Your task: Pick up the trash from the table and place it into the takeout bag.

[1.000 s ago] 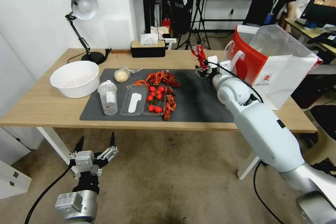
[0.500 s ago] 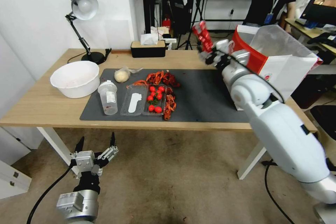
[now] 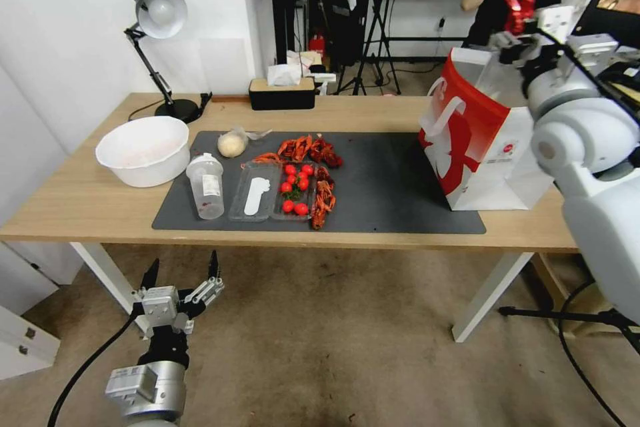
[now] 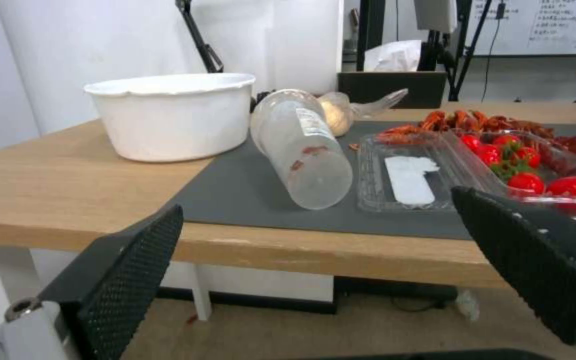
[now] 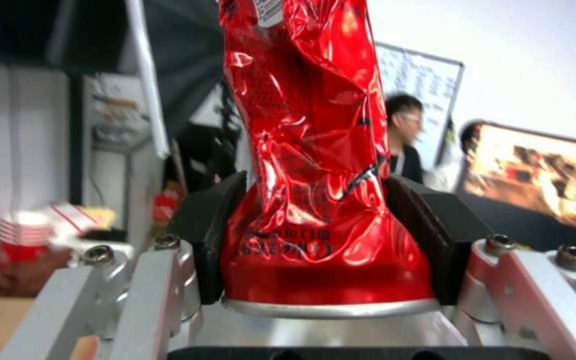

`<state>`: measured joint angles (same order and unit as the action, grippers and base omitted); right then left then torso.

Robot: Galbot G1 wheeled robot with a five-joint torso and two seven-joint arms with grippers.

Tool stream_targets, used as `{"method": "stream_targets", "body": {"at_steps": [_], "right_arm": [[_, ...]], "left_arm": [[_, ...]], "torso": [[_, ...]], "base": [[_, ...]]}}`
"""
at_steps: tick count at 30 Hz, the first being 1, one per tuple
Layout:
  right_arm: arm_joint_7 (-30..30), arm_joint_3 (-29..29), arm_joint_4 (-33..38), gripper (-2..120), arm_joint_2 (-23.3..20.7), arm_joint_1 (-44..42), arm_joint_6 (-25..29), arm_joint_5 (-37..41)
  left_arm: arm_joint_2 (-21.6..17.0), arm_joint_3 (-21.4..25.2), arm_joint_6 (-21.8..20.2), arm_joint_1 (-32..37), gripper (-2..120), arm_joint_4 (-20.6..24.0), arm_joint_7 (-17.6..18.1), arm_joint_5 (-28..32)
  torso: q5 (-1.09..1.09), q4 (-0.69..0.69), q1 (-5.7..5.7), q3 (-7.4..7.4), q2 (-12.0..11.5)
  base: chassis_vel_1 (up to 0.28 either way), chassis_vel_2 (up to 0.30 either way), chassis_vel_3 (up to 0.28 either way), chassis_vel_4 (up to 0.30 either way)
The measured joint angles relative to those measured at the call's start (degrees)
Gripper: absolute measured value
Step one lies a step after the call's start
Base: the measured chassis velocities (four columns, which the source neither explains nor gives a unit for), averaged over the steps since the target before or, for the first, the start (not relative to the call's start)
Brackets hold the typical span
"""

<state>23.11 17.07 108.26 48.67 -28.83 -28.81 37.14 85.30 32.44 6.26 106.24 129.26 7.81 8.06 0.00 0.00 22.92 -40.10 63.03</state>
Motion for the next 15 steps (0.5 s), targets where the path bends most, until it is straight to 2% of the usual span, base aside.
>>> {"method": "stream_targets", "body": {"at_steps": [5,6,9,11,12,14,15], "right_arm": [[1.82,0.73,-1.71,60,-1.28,0.06,-1.11,0.63],[2.36,0.87,-2.08,70,-1.55,-0.14,-1.74,0.79],[2.67,0.97,-2.35,76,-1.72,-0.41,-2.33,1.0],[2.78,0.99,-2.49,87,-1.76,-0.64,-2.54,1.1],[2.78,0.99,-2.49,87,-1.76,-0.64,-2.54,1.1],[2.94,1.1,-2.82,98,-1.69,-1.1,-2.75,1.16],[3.13,1.14,-3.07,100,-1.52,-1.23,-2.78,1.17]], "left_arm": [[0.12,-0.2,0.04,0.01,100,-0.01,0.0,0.01],[0.19,-0.29,0.04,0.0,100,-0.02,0.0,0.01],[0.23,-0.34,0.05,0.0,100,-0.03,0.0,-0.01],[0.25,-0.38,0.05,0.0,100,-0.05,0.0,-0.03],[0.25,-0.38,0.05,0.0,100,-0.05,0.0,-0.03],[0.29,-0.41,0.09,0.05,100,-0.12,0.0,-0.07],[0.35,-0.41,0.16,0.14,100,-0.13,0.0,-0.11]], "torso": [[0.01,0.01,0.0,0.0,0.0],[0.0,0.0,0.0,-0.01,0.0],[0.01,0.0,0.0,-0.01,0.0],[0.02,-0.01,0.0,-0.01,0.0],[0.02,-0.01,0.0,-0.01,0.0],[0.01,0.0,0.0,-0.01,0.0],[0.0,0.01,0.0,-0.01,0.0]], "base": [[0.0,0.0,0.0,0.0],[0.0,0.0,0.0,0.0],[0.0,0.0,0.0,0.0],[0.0,0.0,0.0,0.0],[0.0,0.0,0.0,0.0],[0.0,0.0,0.0,0.0],[0.0,0.0,0.0,0.0]]}}
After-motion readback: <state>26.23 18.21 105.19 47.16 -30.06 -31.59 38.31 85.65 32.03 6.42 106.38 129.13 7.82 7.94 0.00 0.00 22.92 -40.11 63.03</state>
